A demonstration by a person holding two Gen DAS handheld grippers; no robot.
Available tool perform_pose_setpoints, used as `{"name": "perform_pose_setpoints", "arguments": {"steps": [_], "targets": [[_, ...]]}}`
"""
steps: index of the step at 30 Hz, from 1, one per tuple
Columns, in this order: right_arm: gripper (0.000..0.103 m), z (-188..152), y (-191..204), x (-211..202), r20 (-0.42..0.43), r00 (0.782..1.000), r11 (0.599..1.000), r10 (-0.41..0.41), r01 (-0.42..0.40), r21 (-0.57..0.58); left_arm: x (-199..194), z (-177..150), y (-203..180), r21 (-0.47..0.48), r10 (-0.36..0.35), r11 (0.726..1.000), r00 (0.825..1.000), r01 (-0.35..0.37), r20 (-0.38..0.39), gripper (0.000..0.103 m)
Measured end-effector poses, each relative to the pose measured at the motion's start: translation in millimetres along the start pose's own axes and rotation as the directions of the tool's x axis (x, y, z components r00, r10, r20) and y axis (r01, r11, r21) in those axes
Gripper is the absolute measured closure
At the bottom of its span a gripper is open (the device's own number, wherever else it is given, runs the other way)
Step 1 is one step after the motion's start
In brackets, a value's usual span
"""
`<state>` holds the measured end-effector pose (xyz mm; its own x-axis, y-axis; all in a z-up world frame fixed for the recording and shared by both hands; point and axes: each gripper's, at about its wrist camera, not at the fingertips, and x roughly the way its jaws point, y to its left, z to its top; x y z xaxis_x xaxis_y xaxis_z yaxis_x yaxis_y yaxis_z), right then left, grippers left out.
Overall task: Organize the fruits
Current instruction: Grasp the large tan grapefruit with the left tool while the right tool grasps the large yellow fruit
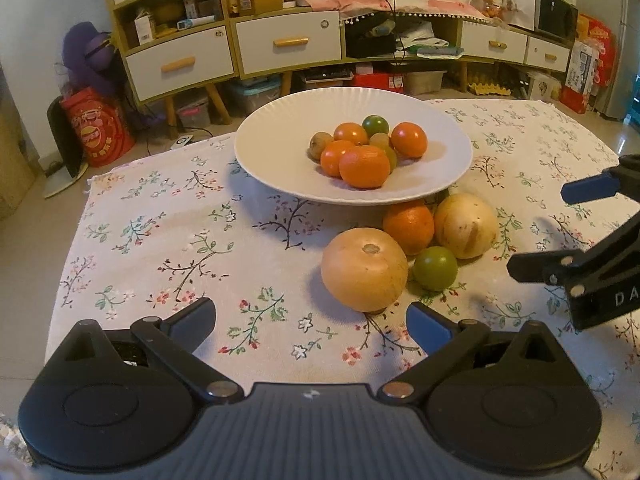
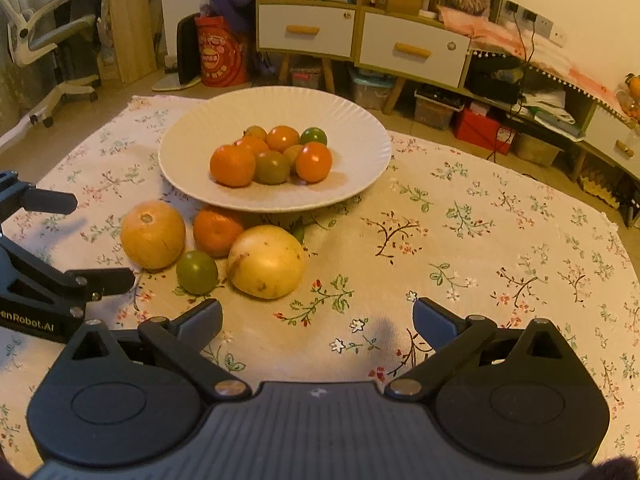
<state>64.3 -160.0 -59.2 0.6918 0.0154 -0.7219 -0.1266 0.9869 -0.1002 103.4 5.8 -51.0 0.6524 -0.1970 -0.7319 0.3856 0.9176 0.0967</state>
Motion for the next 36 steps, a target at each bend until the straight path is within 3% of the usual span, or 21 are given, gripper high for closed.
{"name": "perform_pose_setpoints", "arguments": {"steps": [7, 12, 22, 26, 36], "targets": [[0.001, -4.7, 4.6, 10.8, -0.030, 1.000, 0.999, -0.004, 0.004, -0.032, 10.5, -2.3, -6.4, 0.038, -0.013, 0.999, 1.000, 0.012, 0.014, 0.019], [0.001, -5.8, 4.5, 15.7, -0.038, 0.999, 0.999, -0.005, 0.003, -0.042, 15.2, 1.8, -7.5, 0.045, -0.024, 0.999, 0.999, 0.023, 0.023, 0.035], [0.001, -7.2, 0.3, 21.2, -0.043, 0.999, 1.000, 0.002, -0.003, -0.031, 15.8, 7.5, -10.3, 0.037, -0.066, 0.997, 0.996, 0.064, 0.057, 0.050], [0.000, -6.2, 0.9, 22.3, -0.036, 0.999, 1.000, 0.009, -0.010, -0.029, 15.1, 10.0, -11.4, 0.033, -0.088, 0.996, 0.994, 0.086, 0.058, 0.067], [0.003, 4.8, 7.6, 28.5, -0.013, 1.000, 0.999, 0.015, -0.015, -0.032, 13.5, 13.4, -9.0, 0.014, -0.081, 0.997, 0.996, 0.081, 0.024, 0.068]]}}
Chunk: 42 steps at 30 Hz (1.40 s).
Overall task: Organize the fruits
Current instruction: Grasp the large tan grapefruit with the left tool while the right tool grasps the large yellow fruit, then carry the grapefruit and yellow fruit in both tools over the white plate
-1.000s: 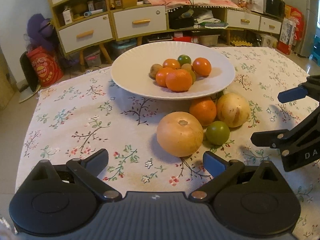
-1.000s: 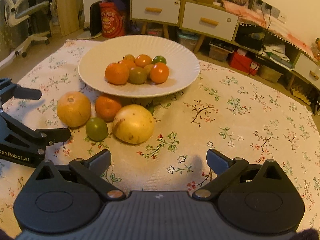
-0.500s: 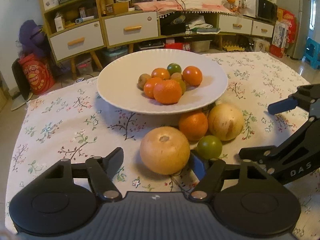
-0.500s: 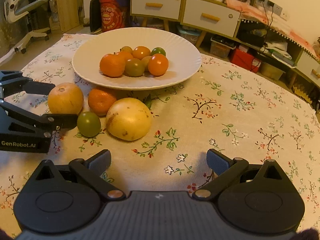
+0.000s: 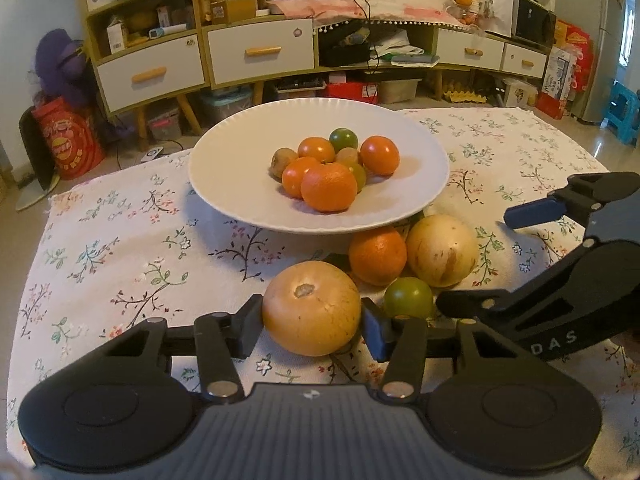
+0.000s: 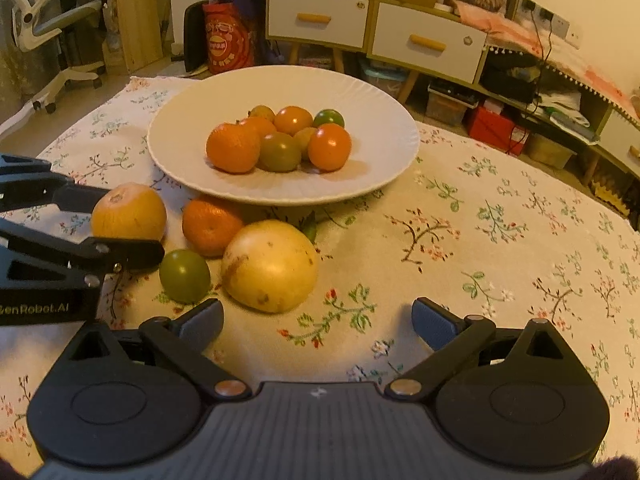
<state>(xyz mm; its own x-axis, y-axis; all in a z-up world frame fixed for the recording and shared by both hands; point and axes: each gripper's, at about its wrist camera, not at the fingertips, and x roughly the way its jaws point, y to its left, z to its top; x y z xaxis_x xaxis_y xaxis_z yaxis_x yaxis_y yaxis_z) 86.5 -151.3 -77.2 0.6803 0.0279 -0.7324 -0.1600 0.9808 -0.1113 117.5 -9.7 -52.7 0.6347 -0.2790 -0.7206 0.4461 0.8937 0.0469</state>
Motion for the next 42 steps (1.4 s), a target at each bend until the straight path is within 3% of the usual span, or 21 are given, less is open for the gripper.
{"name": "perform_pose_setpoints", "arguments": {"steps": [20, 25, 26, 42], "targets": [[0.031, 10.2, 5.7, 5.7, 0.017, 0.999, 0.998, 0.046, -0.045, -0.036, -3.0, 0.7, 3.7, -0.021, 0.007, 1.000, 0.999, -0.008, -0.037, 0.068], [0.046, 12.4, 6.3, 4.6, 0.015, 0.997, 0.996, 0.077, -0.077, -0.034, -3.2, 0.9, 4.2, -0.026, 0.008, 1.000, 0.999, -0.009, -0.041, 0.068], [0.053, 13.0, 6.7, 4.5, 0.009, 0.996, 0.995, 0.093, -0.093, -0.032, -3.3, 0.9, 4.3, -0.026, 0.008, 1.000, 0.999, -0.009, -0.041, 0.068], [0.055, 14.6, -2.4, -9.1, 0.005, 0.996, 0.996, 0.088, -0.088, -0.005, -17.7, 7.0, 7.8, -0.045, 0.013, 0.999, 1.000, -0.014, -0.021, 0.068]]}}
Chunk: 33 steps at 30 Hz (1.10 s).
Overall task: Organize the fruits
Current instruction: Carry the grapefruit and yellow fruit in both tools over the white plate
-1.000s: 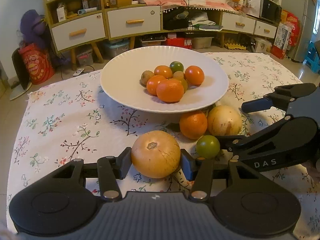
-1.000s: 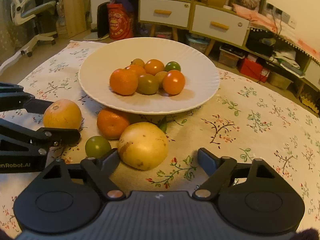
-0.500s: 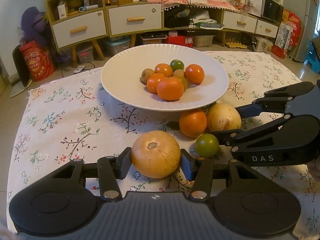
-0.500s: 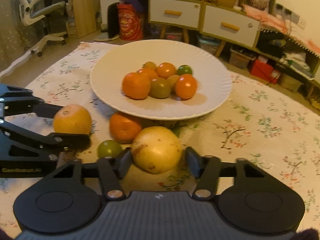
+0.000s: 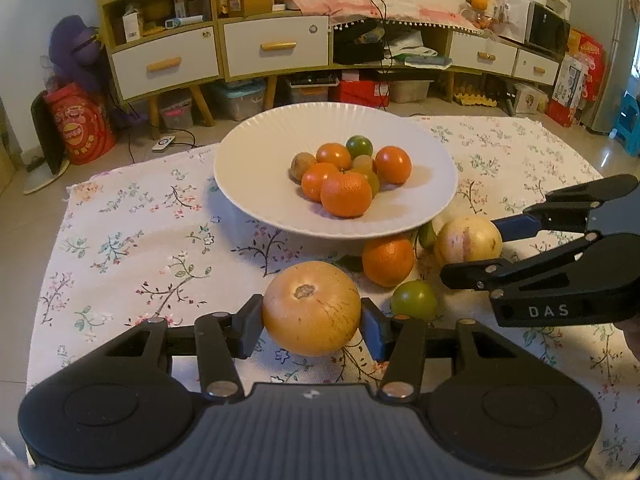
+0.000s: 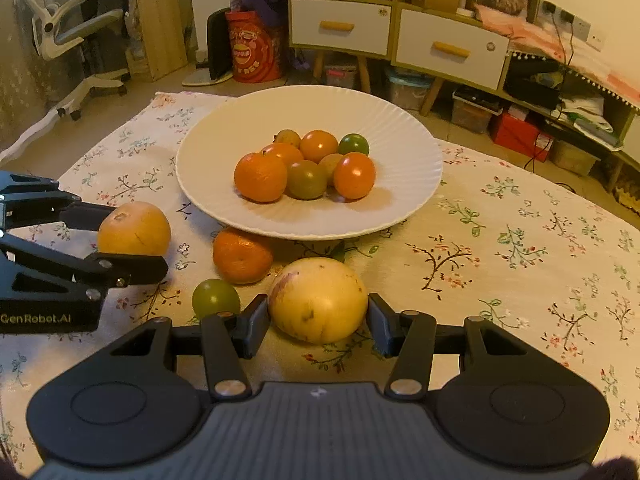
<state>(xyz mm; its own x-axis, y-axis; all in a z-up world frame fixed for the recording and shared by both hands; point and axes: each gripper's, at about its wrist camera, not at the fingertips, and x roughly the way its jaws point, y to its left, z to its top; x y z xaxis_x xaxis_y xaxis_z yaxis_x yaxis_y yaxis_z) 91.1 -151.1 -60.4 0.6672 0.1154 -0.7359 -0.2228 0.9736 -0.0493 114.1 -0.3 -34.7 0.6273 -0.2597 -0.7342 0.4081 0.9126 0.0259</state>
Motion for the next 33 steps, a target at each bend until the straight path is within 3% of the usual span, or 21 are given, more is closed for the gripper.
{"name": "perform_pose_setpoints", "arguments": {"steps": [17, 33], "targets": [[0.055, 16.2, -7.3, -31.6, 0.088, 0.996, 0.999, 0.025, -0.029, 0.046, -19.6, 13.4, 7.3, -0.049, 0.011, 0.999, 0.999, -0.008, 0.050, 0.068], [0.055, 46.4, -40.4, -12.6, 0.160, 0.986, 0.984, -0.040, 0.011, 0.180, 3.9, 52.4, 11.7, -0.066, 0.033, 0.997, 0.996, -0.027, 0.088, 0.068]]}}
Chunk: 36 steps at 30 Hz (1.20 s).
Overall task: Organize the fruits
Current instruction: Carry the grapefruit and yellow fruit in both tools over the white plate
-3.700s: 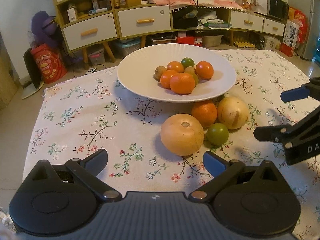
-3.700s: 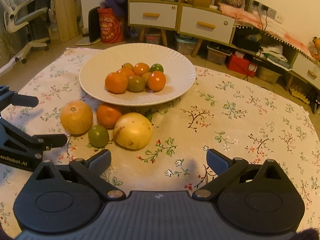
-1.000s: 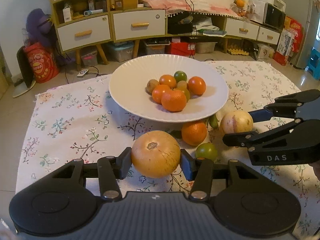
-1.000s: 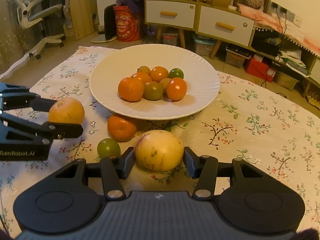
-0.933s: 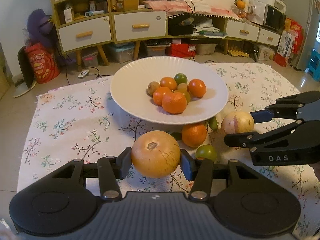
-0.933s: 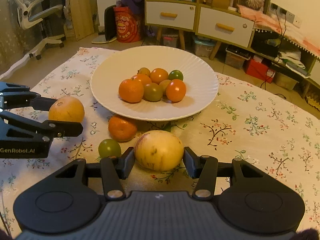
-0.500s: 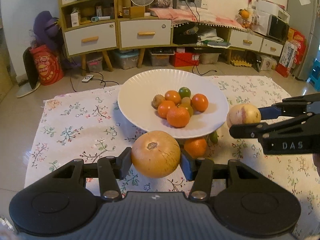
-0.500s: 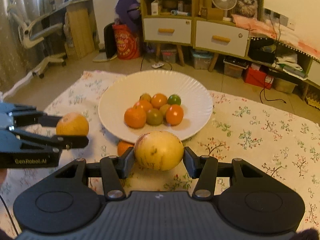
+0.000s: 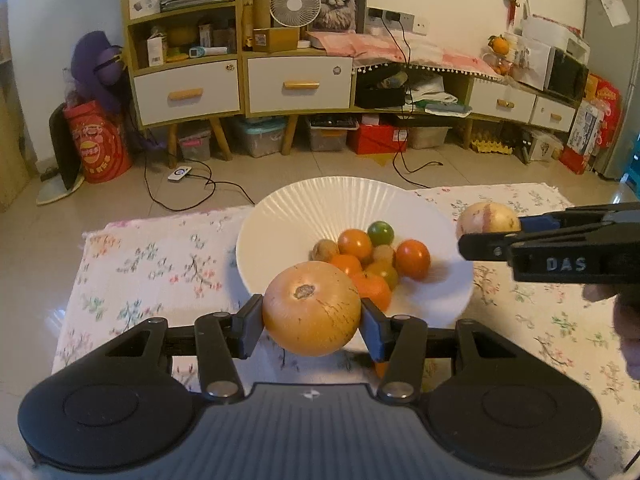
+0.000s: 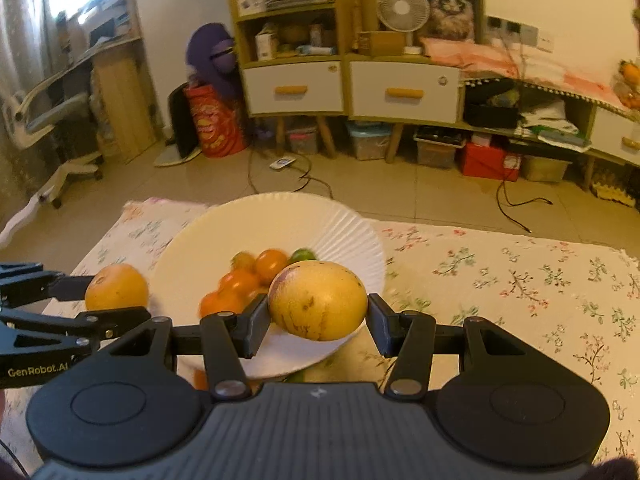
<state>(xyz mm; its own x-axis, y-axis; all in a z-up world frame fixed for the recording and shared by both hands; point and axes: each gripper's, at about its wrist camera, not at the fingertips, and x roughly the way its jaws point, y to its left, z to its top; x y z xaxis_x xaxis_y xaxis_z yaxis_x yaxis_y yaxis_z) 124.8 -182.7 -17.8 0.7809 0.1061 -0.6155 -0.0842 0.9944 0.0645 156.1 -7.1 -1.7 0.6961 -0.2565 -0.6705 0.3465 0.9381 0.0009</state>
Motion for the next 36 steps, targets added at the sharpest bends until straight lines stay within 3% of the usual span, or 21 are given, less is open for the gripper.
{"name": "perform_pose_setpoints", "arguments": {"steps": [16, 36], "targets": [[0.055, 4.1, -14.9, 36.7, 0.016, 1.000, 1.000, 0.020, -0.020, 0.011, 48.9, 15.1, 3.4, -0.046, -0.003, 0.999, 1.000, 0.002, -0.031, 0.068], [0.054, 6.9, -13.8, 48.6, 0.030, 0.998, 0.999, 0.050, -0.050, -0.011, 53.8, 15.5, 5.3, -0.090, 0.002, 0.996, 1.000, -0.004, -0.024, 0.068]]}}
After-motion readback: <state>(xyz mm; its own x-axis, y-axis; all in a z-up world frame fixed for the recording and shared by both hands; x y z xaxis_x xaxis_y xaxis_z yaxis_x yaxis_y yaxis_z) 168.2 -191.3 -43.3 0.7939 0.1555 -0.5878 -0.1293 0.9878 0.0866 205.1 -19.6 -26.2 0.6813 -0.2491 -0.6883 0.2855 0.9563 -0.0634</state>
